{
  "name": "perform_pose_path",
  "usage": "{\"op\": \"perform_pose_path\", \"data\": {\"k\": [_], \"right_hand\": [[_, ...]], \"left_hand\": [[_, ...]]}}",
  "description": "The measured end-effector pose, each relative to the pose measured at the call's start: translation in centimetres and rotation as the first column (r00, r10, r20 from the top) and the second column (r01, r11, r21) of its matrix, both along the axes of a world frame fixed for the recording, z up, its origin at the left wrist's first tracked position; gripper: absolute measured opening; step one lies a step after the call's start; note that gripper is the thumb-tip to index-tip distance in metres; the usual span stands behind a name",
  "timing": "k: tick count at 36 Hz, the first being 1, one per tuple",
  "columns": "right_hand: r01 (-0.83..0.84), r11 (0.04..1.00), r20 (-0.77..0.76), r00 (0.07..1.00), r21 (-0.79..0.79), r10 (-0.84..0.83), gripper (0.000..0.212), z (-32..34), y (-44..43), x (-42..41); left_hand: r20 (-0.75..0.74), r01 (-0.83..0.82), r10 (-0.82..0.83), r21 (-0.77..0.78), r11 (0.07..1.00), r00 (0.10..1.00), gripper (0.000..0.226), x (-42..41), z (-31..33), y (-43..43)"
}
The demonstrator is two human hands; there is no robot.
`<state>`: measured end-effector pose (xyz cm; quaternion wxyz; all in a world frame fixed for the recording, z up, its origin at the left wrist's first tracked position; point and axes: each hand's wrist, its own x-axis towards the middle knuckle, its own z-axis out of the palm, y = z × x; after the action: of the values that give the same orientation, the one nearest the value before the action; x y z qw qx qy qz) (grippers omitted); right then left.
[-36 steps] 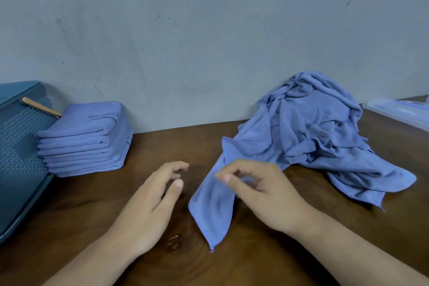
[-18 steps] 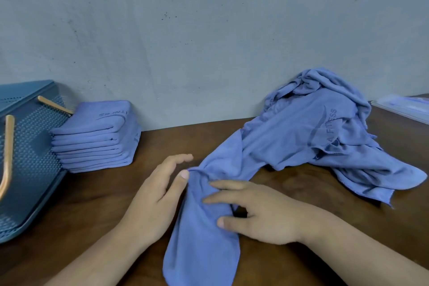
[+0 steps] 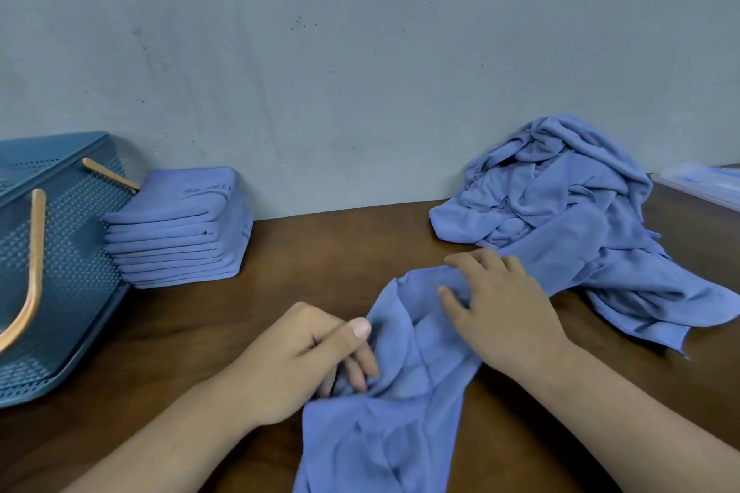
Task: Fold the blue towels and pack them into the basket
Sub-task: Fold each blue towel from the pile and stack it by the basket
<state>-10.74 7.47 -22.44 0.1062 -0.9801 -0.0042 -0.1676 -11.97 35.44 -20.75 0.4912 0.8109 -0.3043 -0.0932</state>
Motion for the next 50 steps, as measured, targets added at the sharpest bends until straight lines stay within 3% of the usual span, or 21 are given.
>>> {"op": "perform_pose_path", "data": {"k": [2,4,7,9,13,17,20,22,26,29,34,37,39,41,42,44,47,50], "right_hand": [[-0.079,0.997,-0.08,0.994,-0.012,0.078,0.047,-0.4,0.2,0.2],[-0.216,0.975,-0.135,0.965,0.058,0.222,0.045,-0.4,0.5,0.1],[-0.441,0.865,-0.186,0.853,0.238,0.487,0.04,0.4,1.4,-0.6],[-0.547,0.776,-0.217,0.754,0.315,0.62,0.039,0.8,2.0,-1.2],[-0.606,0.621,-0.227,0.6,0.497,0.767,0.035,1.4,2.9,-2.1],[-0.521,0.511,-0.057,0.66,0.683,0.749,0.038,1.5,3.3,-2.6],[-0.503,0.611,0.092,0.812,0.612,0.576,0.037,0.9,2.7,-1.7],[-0.449,0.699,0.18,0.887,0.557,0.426,0.035,0.4,2.0,-0.7],[-0.34,0.828,0.247,0.936,0.446,0.251,0.033,0.2,0.7,0.2],[-0.261,0.902,0.178,0.961,0.344,0.211,0.026,0.3,0.2,0.3],[-0.191,0.972,-0.109,0.972,0.138,0.207,0.028,-0.1,0.6,0.1],[-0.193,0.97,-0.178,0.96,0.147,0.218,0.035,-0.2,0.5,0.2],[-0.206,0.966,-0.184,0.955,0.159,0.234,0.04,-0.4,0.3,0.5],[-0.206,0.967,-0.218,0.947,0.152,0.236,0.047,-0.5,0.0,1.0],[-0.2,0.969,-0.241,0.943,0.147,0.231,0.05,-0.5,-0.1,1.4],[-0.197,0.972,-0.279,0.933,0.129,0.226,0.055,-0.6,-0.5,2.2],[-0.202,0.974,-0.294,0.929,0.105,0.225,0.058,-1.0,-0.9,3.7],[-0.224,0.971,-0.271,0.932,0.087,0.239,0.059,-1.6,-1.5,6.1]], "left_hand": [[-0.088,0.009,-0.014,-0.065,0.998,0.996,0.069,0.1,-0.2,0.1],[-0.081,-0.076,0.067,-0.123,0.989,0.994,0.067,0.4,-0.5,0.1],[0.126,-0.268,0.281,-0.11,0.957,0.951,0.043,1.1,-1.3,0.1],[0.24,-0.325,0.333,-0.071,0.943,0.912,0.026,1.4,-1.6,0.1],[0.285,-0.286,0.273,0.003,0.958,0.919,0.021,1.4,-1.6,0.1],[0.253,-0.094,0.047,0.179,0.979,0.966,0.031,1.1,-1.3,-0.2],[0.363,-0.093,-0.054,0.374,0.923,0.93,0.032,1.5,-1.5,-0.2],[0.433,-0.211,-0.012,0.462,0.861,0.901,0.043,1.8,-1.5,0.0],[0.538,-0.457,0.139,0.52,0.722,0.832,0.048,2.1,-0.9,0.5],[0.568,-0.601,0.251,0.59,0.539,0.784,0.049,2.7,-0.4,1.3],[0.561,-0.696,0.417,0.629,0.347,0.715,0.048,2.9,0.6,2.1],[0.623,-0.746,0.428,0.624,0.233,0.655,0.053,2.8,1.2,2.3],[0.651,-0.77,0.42,0.584,0.257,0.633,0.046,3.2,0.7,2.5],[0.685,-0.778,0.376,0.495,0.387,0.624,0.035,3.8,-0.4,2.8],[0.688,-0.752,0.339,0.478,0.454,0.642,0.035,4.2,-1.1,3.1],[0.554,-0.634,0.338,0.521,0.572,0.761,0.049,4.9,-2.0,3.5],[0.332,-0.511,0.39,0.592,0.623,0.859,0.068,5.5,-2.7,3.9],[0.288,-0.484,0.394,0.611,0.626,0.873,0.075,5.8,-2.5,3.6]]}}
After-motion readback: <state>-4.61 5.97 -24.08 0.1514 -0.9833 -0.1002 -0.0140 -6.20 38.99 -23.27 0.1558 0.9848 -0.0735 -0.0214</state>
